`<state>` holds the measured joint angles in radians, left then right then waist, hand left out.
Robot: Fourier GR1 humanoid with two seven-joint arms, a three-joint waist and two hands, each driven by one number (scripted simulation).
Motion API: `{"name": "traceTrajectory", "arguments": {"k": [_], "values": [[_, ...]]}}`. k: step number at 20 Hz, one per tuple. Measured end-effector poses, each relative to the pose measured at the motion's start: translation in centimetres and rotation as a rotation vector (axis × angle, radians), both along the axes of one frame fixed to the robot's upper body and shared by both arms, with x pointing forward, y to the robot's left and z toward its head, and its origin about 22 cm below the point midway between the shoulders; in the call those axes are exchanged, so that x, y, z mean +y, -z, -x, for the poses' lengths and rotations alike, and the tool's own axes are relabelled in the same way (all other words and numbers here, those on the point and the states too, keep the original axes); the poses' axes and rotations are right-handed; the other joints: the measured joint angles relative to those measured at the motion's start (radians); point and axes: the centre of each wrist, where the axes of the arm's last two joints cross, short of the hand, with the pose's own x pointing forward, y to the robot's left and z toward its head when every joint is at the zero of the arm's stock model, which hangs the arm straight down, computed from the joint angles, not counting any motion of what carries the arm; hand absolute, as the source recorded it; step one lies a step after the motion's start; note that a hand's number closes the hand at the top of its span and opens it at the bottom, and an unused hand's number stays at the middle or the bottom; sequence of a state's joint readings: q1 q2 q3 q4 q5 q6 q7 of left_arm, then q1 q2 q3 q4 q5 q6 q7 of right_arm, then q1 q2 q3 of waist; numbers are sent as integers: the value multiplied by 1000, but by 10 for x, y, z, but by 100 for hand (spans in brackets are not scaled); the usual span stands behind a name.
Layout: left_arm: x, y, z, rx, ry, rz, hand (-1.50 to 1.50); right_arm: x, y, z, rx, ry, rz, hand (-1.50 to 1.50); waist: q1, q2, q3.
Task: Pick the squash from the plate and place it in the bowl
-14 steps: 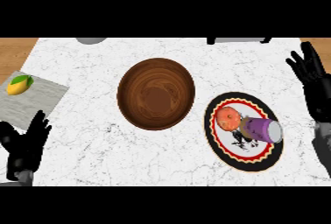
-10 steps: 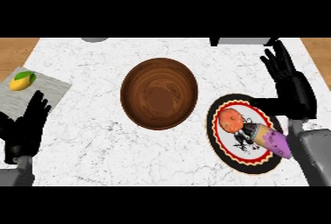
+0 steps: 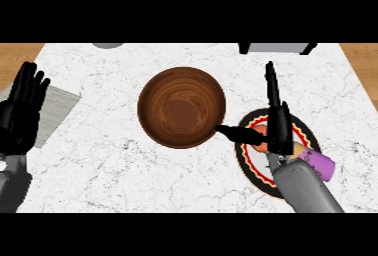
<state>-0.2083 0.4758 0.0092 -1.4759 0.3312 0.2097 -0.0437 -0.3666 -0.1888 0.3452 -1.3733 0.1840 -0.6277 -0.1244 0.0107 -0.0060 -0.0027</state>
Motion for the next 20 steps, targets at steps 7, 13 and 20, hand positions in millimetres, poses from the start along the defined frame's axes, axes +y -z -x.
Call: {"name": "traceTrajectory", "arguments": {"k": [7,13,20], "values": [[6,-3,-2,-29,-6,-8,0,34,5,27,38,90,220,-150,-28,-6,-2],[15,-1,2,-24,-27,-11,0,22,-29,35,226,161,397,-150,-50,-14,-3],[16,-1,4,-30,-24,-12,0,23,-70,56,551,125,612,-150,-43,-11,-3]]}}
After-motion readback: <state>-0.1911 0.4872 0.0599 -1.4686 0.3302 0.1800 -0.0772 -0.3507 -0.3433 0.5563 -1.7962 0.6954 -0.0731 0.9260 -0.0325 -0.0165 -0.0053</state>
